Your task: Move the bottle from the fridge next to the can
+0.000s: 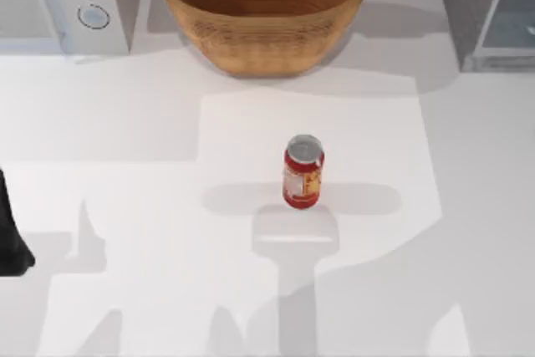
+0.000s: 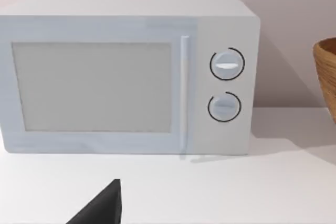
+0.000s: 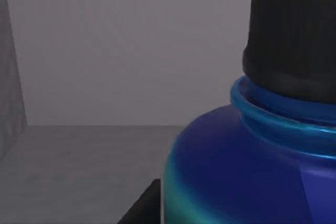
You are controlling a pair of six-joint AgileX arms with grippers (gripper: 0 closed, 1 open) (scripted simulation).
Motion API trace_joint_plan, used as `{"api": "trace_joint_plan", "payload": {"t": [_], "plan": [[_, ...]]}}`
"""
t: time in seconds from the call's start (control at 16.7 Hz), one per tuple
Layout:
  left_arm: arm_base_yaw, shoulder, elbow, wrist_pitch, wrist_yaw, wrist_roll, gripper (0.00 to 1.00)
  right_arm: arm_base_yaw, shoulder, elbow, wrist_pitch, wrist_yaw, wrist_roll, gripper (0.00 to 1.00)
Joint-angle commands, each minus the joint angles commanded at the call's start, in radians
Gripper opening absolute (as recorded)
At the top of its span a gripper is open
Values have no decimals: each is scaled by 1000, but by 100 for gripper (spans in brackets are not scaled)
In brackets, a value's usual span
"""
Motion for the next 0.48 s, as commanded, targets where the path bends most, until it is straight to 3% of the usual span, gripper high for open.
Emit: {"api": "trace_joint_plan", "payload": {"t": [0.48], "plan": [[0,0,0,0,0,0,100,-3,-78,9,-88,-1,2,0]]}}
